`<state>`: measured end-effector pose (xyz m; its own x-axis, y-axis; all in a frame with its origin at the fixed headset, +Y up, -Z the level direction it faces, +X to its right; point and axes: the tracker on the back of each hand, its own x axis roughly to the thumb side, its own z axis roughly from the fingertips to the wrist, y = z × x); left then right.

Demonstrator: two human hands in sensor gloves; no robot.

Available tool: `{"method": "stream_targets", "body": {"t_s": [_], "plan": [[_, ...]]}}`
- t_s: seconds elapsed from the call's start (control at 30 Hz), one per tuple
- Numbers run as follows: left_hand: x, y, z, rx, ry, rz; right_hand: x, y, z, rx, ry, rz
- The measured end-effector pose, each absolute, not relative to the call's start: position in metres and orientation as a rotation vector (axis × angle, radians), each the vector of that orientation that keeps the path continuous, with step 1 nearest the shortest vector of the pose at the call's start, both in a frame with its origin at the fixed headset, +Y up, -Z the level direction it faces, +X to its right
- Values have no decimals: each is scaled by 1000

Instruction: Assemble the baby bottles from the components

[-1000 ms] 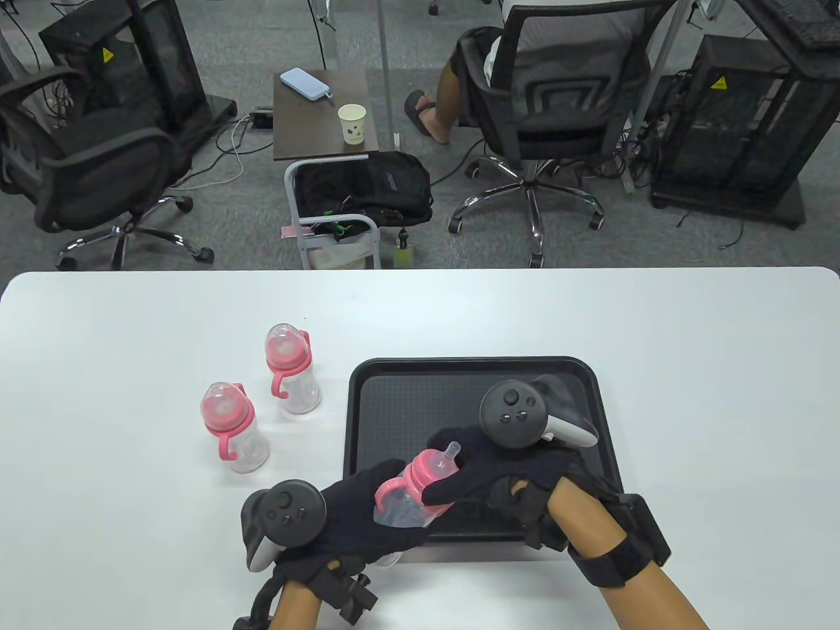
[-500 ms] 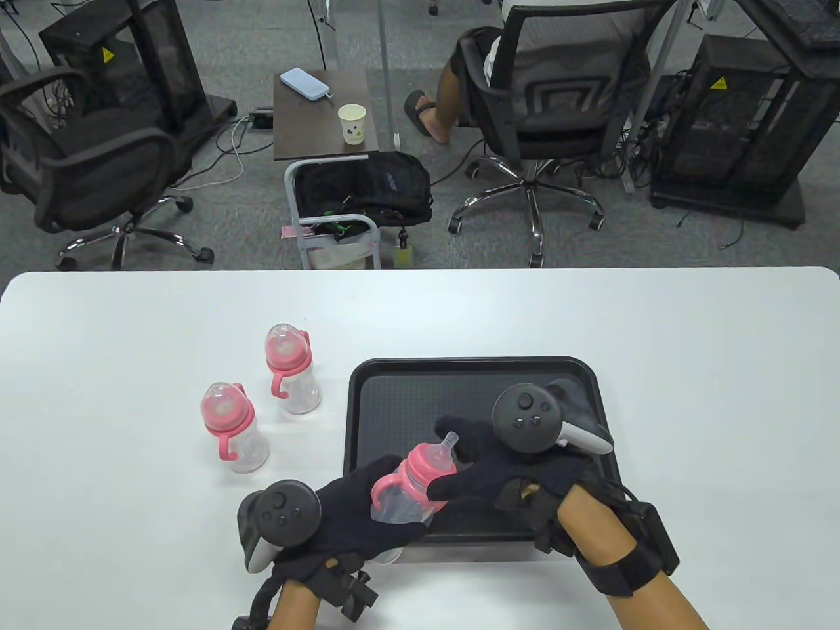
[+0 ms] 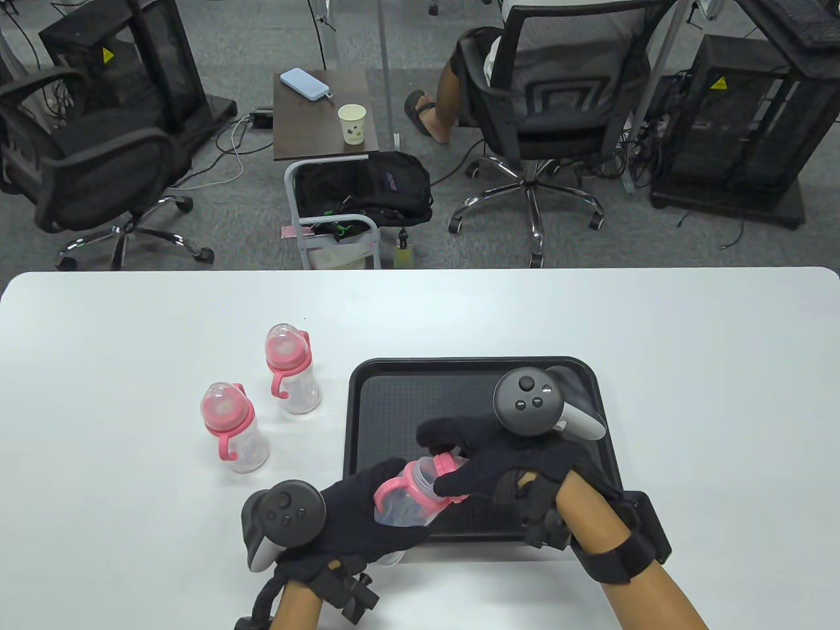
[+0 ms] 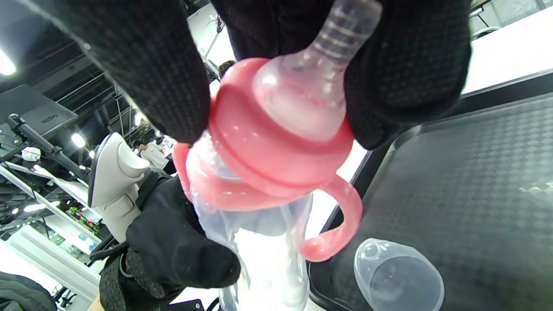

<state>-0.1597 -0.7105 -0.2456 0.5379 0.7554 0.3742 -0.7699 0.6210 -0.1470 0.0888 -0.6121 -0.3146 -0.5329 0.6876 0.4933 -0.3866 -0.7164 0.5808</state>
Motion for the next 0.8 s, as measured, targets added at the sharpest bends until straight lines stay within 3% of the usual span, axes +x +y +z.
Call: {"method": "stream_targets", "body": {"t_s": [0.53,0.8], "plan": [[-159,-710,-246,0,-440,870,62,-596,-290,1189,373,2394],[-161,-707,-244,71,-444,923,75,-600,-300,1080,326,2392]]}}
